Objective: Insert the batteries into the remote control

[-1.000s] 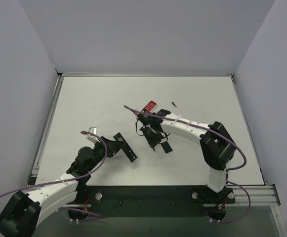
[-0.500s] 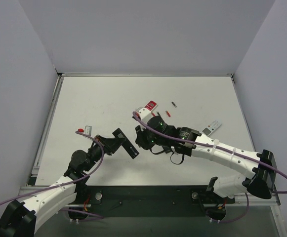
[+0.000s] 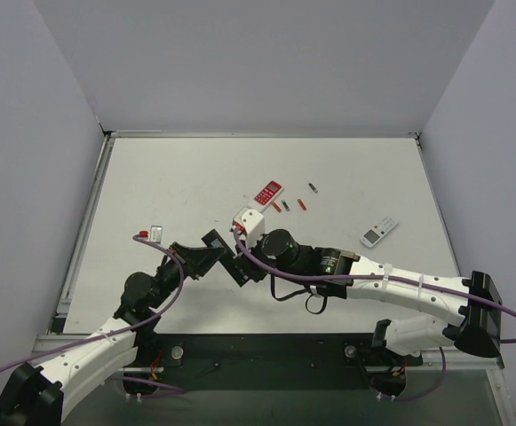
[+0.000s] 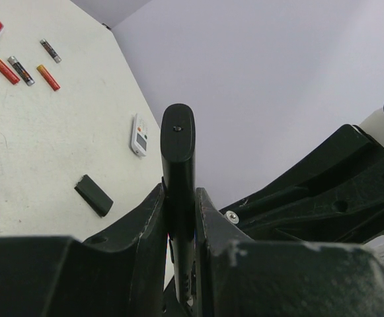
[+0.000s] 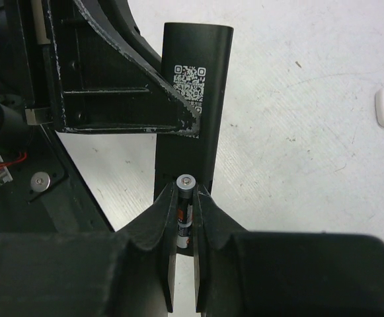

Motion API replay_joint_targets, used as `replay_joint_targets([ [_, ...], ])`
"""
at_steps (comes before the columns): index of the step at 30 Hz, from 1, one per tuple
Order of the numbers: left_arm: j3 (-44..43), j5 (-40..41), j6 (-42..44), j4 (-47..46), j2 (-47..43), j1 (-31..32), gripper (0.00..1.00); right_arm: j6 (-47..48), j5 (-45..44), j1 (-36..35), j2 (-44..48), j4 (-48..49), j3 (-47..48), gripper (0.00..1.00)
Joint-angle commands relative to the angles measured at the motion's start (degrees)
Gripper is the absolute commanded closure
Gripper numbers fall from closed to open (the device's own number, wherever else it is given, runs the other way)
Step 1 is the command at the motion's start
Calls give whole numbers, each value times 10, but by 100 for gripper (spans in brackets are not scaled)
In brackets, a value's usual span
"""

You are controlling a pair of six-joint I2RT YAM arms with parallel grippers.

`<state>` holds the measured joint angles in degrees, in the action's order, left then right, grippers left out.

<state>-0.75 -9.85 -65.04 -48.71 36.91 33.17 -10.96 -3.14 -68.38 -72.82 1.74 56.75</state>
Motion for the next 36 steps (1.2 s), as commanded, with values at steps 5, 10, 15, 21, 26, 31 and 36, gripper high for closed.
replay_joint_targets([
  [5, 11, -3, -18, -41, -16, -2, 100, 13, -27, -11, 12, 42, -4, 100],
  [10, 11, 9, -25, -32, -18, -2, 100, 11, -13, -17, 12, 43, -3, 100],
  [15, 12, 15, -33, -36, -18, -2, 100, 11, -12, -18, 5, 40, -3, 100],
  [21, 12, 22, -38, -39, -18, -2, 100, 12, -13, -19, -3, 35, -1, 100],
  [26, 12, 22, -43, -45, -20, -2, 100, 12, -13, -19, -15, 28, -1, 100],
  [31, 12, 25, -46, -46, -24, -2, 100, 12, -13, -22, -24, 22, 2, 100],
  [36, 14, 27, -47, -46, -25, -2, 100, 10, -21, -24, -29, 6, 8, 100],
])
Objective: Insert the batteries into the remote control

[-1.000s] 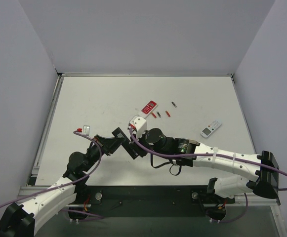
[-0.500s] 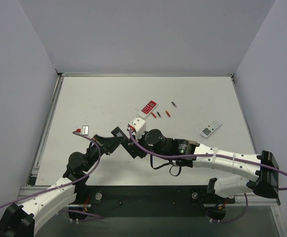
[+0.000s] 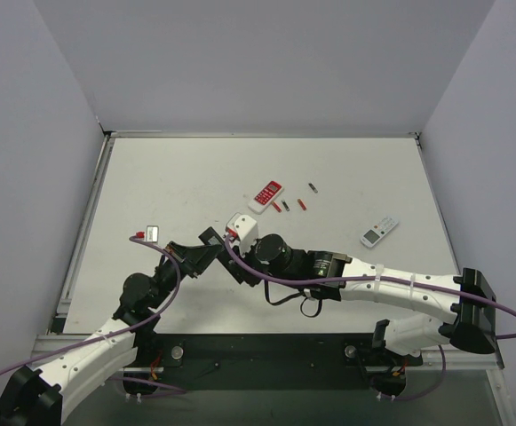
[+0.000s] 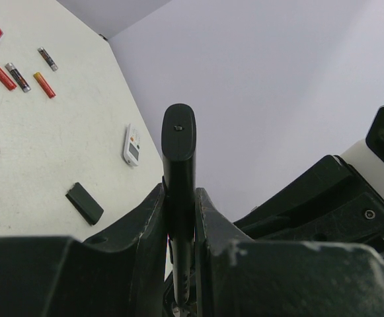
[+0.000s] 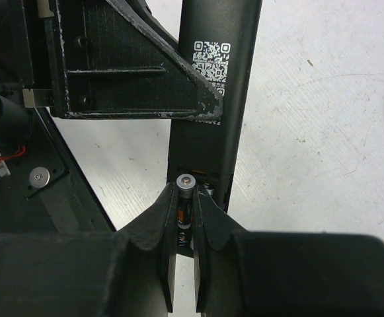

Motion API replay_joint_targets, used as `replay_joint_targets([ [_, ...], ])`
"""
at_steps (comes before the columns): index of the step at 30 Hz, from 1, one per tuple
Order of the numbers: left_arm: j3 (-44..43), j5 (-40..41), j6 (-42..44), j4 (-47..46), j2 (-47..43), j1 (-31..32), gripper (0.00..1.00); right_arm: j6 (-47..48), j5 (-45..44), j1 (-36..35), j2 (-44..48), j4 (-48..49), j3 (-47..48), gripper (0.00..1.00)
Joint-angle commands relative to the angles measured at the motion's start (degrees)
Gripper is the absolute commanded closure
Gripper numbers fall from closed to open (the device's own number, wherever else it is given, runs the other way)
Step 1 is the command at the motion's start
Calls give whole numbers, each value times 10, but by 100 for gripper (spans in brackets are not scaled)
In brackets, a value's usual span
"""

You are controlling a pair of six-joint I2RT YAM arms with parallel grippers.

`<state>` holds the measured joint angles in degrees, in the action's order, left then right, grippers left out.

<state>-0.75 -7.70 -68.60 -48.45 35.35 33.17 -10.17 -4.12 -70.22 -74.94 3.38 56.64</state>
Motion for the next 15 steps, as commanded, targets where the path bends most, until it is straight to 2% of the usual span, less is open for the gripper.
replay_joint_targets([
  [1, 15, 7, -10, -48, -11, -2, 100, 1, -14, -4, -9, -17, 10, 100],
  [10, 20, 20, -17, -50, -23, -2, 100, -6, -42, -10, -11, -31, 10, 100],
  [15, 22, 24, -15, -40, -33, -2, 100, -6, -48, -12, -19, -31, 16, 92],
])
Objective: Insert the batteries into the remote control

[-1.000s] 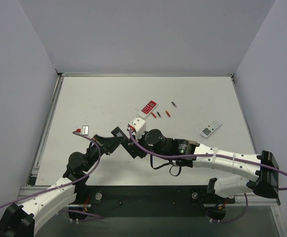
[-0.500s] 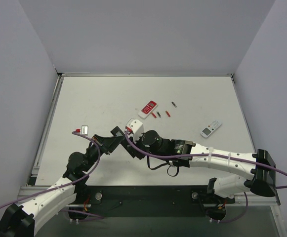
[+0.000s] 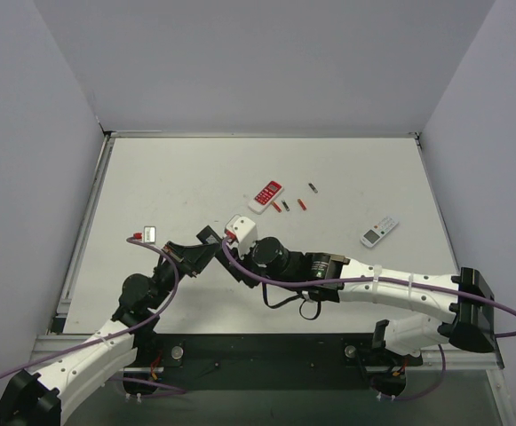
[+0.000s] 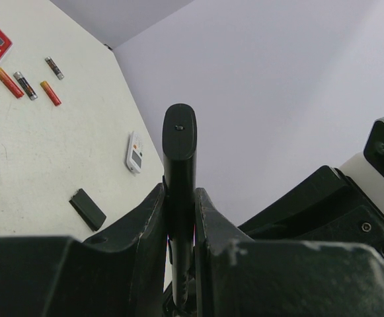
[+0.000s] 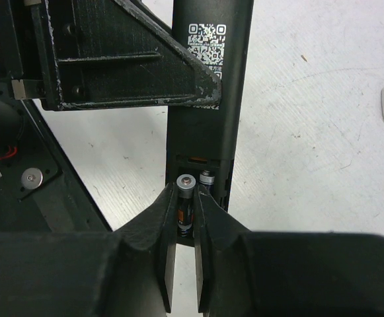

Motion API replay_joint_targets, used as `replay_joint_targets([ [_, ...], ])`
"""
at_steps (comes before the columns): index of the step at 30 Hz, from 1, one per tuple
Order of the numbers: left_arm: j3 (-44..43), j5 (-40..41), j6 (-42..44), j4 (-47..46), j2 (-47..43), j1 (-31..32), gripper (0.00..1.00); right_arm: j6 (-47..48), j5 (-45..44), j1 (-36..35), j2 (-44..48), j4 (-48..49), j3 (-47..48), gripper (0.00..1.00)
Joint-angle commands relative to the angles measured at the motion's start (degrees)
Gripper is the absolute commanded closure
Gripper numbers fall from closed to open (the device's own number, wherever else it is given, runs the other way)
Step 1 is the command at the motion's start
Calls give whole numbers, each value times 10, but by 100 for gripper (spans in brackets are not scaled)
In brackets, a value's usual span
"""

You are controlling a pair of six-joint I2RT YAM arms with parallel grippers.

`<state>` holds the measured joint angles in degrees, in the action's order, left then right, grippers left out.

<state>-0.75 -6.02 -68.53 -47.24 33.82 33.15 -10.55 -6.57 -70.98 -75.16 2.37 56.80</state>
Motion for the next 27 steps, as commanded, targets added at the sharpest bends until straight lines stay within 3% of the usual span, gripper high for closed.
replay_joint_targets([
  [1, 22, 7, -17, -51, -17, -2, 100, -3, -24, -6, -18, -21, 16, 90],
  [7, 20, 1, -13, -43, -10, -3, 100, 5, -30, -8, -23, -21, 26, 83],
  [21, 22, 8, -20, -14, -17, -2, 100, 12, -90, -7, -27, -21, 42, 82],
  [27, 25, 13, -24, -7, -14, -2, 100, 21, -73, -8, -25, -40, 52, 82],
])
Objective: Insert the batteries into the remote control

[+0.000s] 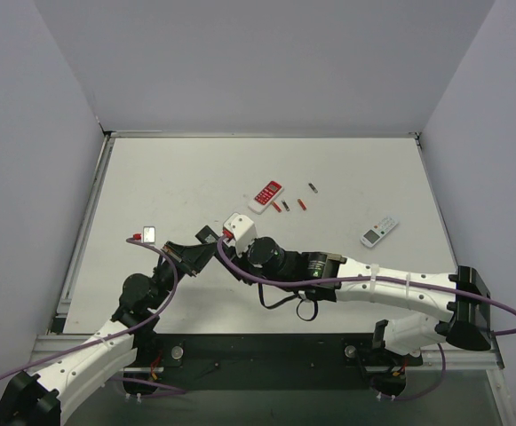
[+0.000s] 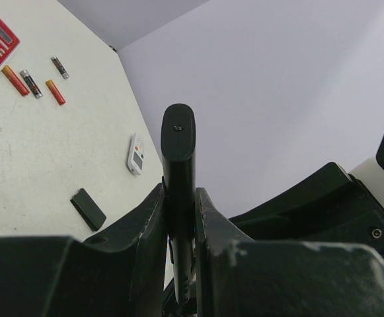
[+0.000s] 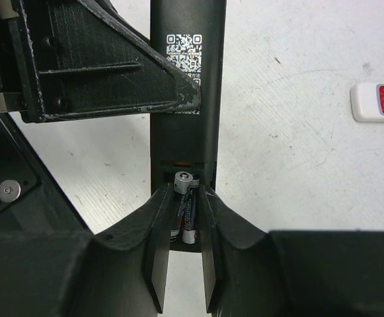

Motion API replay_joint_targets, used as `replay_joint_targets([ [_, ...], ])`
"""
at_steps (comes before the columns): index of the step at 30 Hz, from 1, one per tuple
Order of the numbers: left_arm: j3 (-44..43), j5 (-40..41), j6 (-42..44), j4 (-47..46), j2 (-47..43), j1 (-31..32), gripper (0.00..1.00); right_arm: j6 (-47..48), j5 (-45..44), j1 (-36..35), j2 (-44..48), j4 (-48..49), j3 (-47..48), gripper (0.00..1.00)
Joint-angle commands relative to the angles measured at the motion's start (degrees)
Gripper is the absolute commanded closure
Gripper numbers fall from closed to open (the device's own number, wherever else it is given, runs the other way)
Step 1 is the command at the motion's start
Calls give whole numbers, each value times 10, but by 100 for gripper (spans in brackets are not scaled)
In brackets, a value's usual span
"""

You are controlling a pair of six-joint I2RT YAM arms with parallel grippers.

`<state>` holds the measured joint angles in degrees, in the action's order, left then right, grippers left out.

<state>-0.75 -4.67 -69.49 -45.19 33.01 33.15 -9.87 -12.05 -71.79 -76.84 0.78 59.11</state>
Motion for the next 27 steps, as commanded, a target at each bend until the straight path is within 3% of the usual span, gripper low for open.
replay_joint_targets([
  [1, 25, -1, -14, -26, -5, -2, 100, 17, -4, 0, -7, -25, 30, 82],
  [20, 28, 3, -25, -9, -1, -2, 100, 32, 27, -8, -33, -58, 63, 82],
  [27, 27, 2, -23, -3, 3, -2, 100, 36, 29, -9, -22, -85, 89, 70],
])
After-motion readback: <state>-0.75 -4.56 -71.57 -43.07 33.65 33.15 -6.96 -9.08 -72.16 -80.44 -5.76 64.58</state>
